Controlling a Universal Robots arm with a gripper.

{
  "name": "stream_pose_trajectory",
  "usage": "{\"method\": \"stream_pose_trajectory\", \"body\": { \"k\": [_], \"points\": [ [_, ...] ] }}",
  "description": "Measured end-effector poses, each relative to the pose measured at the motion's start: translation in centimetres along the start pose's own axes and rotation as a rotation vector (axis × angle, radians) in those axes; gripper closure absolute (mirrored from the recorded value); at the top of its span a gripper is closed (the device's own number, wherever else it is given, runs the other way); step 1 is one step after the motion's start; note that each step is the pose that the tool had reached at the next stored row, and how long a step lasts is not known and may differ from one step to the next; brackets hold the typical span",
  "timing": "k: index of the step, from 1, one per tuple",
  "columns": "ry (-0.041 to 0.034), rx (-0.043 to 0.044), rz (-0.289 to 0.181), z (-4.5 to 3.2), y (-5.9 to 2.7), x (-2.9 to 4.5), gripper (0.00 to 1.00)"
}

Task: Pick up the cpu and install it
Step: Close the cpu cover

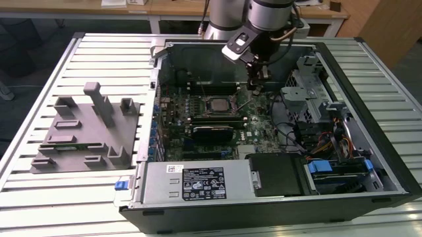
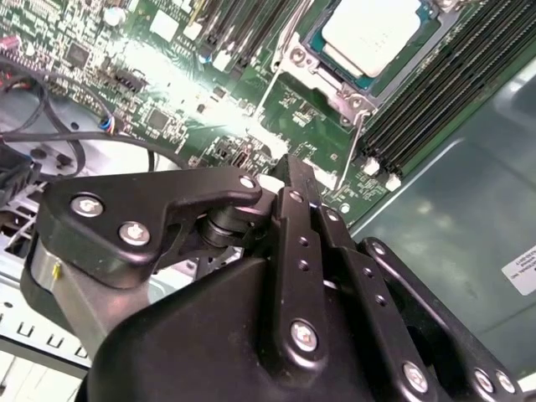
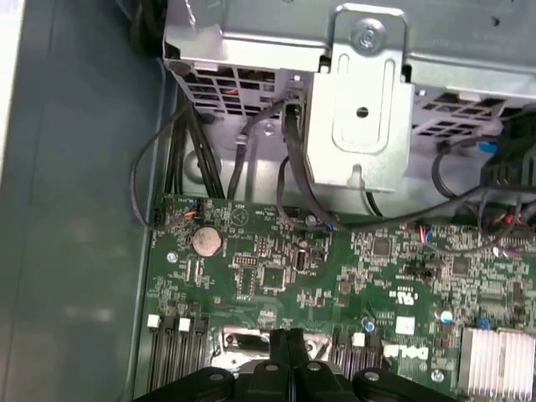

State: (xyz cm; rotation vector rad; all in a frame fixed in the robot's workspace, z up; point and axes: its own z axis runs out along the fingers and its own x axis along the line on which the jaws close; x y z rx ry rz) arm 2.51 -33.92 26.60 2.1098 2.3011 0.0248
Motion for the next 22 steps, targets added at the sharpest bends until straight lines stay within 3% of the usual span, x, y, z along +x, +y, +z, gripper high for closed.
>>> {"method": "stream_pose_trajectory", "body": {
  "k": [13,22],
  "points": [
    [0.0,0.0002,-0.001,0.77,1.59,0.01,0.89],
    [0.0001,0.0001,-0.001,1.93,1.65,0.03,0.89]
  ]
}}
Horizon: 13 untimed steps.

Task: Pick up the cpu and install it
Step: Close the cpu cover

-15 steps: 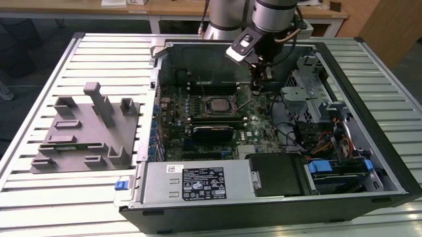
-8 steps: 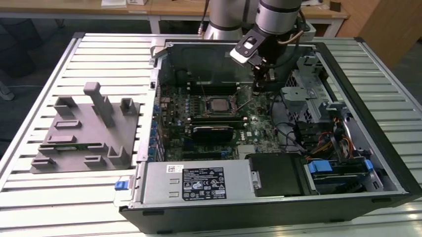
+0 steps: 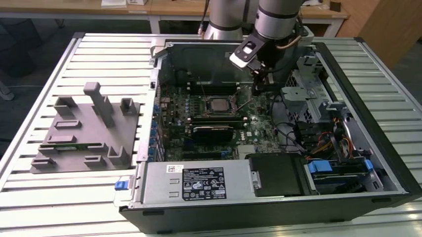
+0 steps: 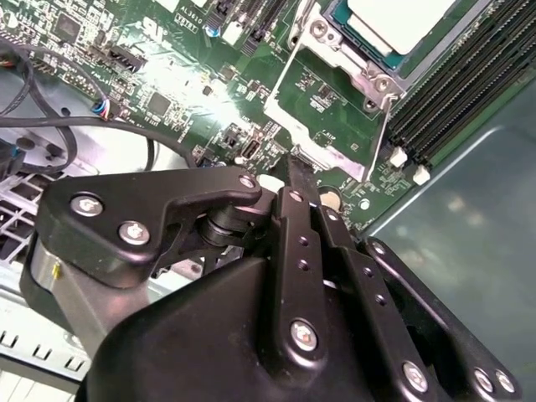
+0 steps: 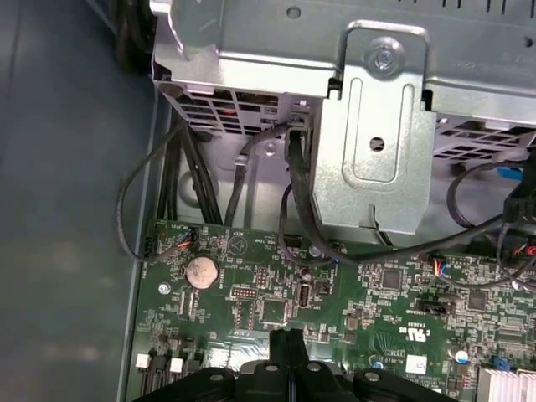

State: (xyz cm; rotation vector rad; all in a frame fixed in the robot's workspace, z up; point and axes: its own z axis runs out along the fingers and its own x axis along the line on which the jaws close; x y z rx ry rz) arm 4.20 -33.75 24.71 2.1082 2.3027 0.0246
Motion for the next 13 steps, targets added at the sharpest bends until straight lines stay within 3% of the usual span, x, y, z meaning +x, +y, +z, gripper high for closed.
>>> {"method": "stream_pose_trajectory", "body": {
  "k": [5,13],
  "points": [
    [-0.0001,0.0,0.0,0.16,-0.09,0.05,0.89],
    [-0.0002,0.0001,0.0,0.16,-1.02,0.2,0.89]
  ]
}}
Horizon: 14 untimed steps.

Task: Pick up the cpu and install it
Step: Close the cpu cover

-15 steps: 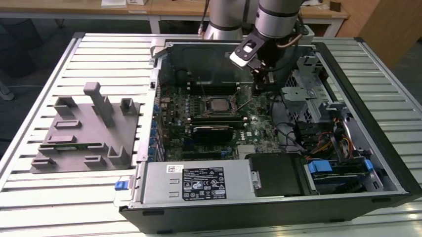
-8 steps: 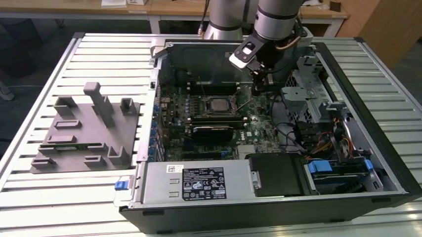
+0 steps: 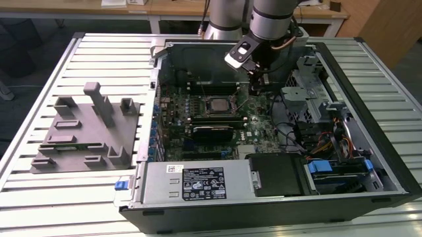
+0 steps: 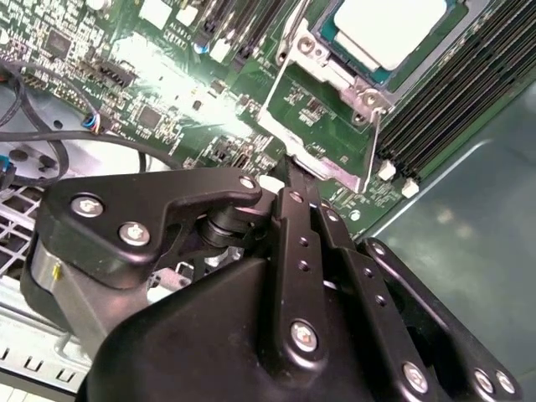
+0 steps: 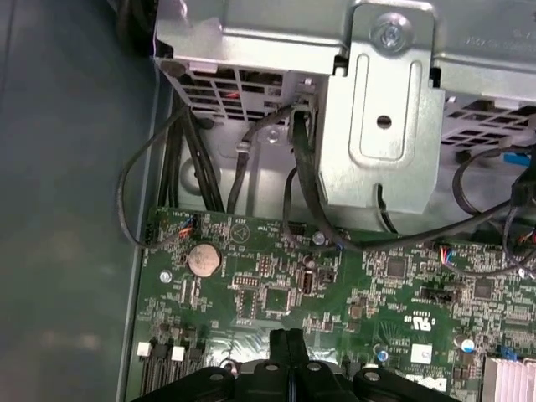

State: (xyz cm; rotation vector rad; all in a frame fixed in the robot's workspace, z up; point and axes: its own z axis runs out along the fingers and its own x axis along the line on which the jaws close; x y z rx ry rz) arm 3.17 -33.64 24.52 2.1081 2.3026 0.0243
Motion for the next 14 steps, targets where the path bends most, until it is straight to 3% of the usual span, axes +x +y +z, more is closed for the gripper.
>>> {"method": "stream_pose_trajectory", "body": {
  "k": [14],
  "points": [
    [0.0001,0.0,0.0,-0.05,-2.22,0.32,0.89]
  ]
}}
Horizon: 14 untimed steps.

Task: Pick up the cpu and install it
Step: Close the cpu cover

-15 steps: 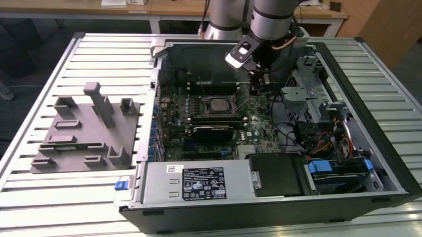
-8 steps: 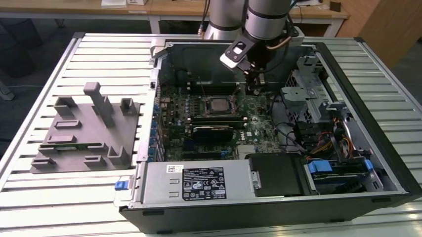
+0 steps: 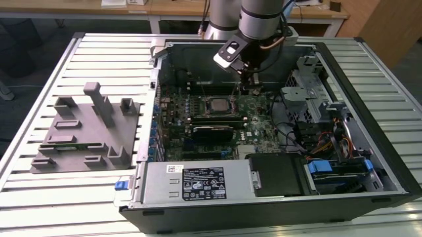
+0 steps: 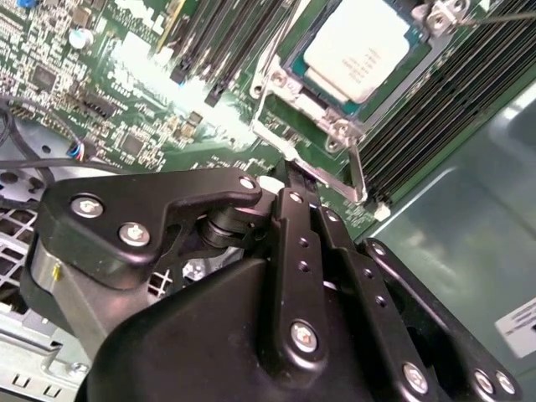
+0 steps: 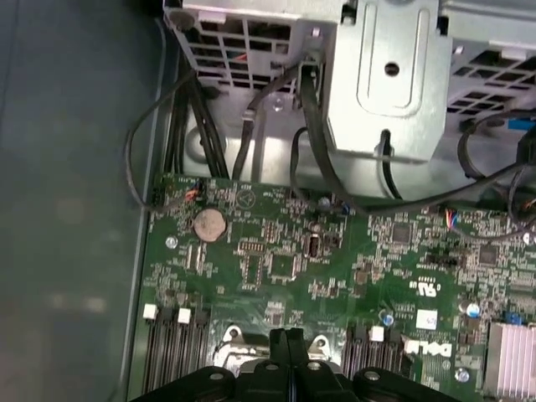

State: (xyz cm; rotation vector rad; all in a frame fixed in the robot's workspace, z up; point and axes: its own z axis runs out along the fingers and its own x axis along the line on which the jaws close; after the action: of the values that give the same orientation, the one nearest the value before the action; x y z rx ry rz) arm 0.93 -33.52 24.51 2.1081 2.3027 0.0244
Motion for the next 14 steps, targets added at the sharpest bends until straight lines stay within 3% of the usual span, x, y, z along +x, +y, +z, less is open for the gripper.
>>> {"method": "stream_pose_trajectory", "body": {
  "k": [14],
  "points": [
    [0.0,0.0,0.0,0.04,-2.25,0.29,0.89]
  ]
}}
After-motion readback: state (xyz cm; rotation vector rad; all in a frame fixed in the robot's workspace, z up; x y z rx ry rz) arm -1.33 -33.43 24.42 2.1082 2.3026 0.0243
